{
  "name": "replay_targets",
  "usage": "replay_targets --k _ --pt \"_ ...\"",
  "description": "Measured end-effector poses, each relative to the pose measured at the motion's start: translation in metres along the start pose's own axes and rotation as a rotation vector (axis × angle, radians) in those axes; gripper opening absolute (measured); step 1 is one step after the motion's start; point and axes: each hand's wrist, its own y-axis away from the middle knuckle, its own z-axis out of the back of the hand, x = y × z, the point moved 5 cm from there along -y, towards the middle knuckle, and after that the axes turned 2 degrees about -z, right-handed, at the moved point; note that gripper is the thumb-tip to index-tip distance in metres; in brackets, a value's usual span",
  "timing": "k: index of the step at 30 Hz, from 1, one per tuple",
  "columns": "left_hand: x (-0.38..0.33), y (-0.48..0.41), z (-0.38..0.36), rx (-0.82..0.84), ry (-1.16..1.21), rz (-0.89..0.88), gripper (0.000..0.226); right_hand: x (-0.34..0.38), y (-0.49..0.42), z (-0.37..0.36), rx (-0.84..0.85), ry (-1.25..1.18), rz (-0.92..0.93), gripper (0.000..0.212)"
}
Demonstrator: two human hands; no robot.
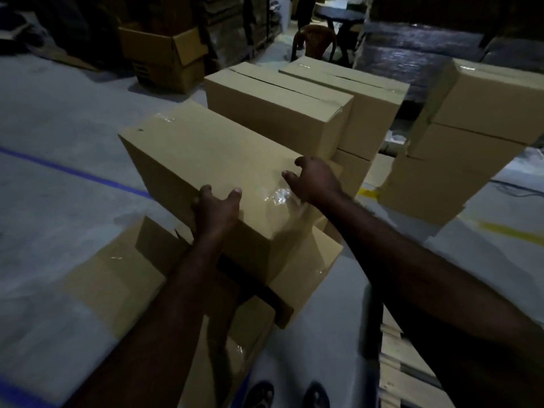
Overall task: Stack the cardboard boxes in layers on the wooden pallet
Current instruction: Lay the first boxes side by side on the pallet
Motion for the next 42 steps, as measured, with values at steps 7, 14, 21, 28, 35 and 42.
replay_targets --k 7,14,21,28,35,42 --pt "-0.002 -0.05 0.007 -0.116 -0.009 0.096 0.08 0.034 -0.067 -0.032 0.123 0.057 0.083 0.057" --pt "-0.001 -0.099 0.02 -0.193 -0.032 0.134 0.082 0.09 -0.147 -0.066 0.238 0.113 0.13 0.057" --pt "-0.007 -0.108 0.034 -0.247 -0.025 0.144 0.084 0.1 -0.18 -0.074 0.359 -0.018 0.049 0.036" --pt "-0.068 -0.112 0.072 -0.282 -0.144 -0.064 0.081 0.109 -0.18 -0.014 0.324 -0.182 -0.019 0.041" --pt "-0.119 -0.103 0.086 -0.177 -0.279 -0.22 0.093 0.121 -0.152 0.058 0.123 -0.082 0.032 0.063" --pt "-0.17 -0.049 0.079 -0.02 -0.419 -0.378 0.077 0.093 -0.07 0.122 -0.072 0.049 0.119 0.068"
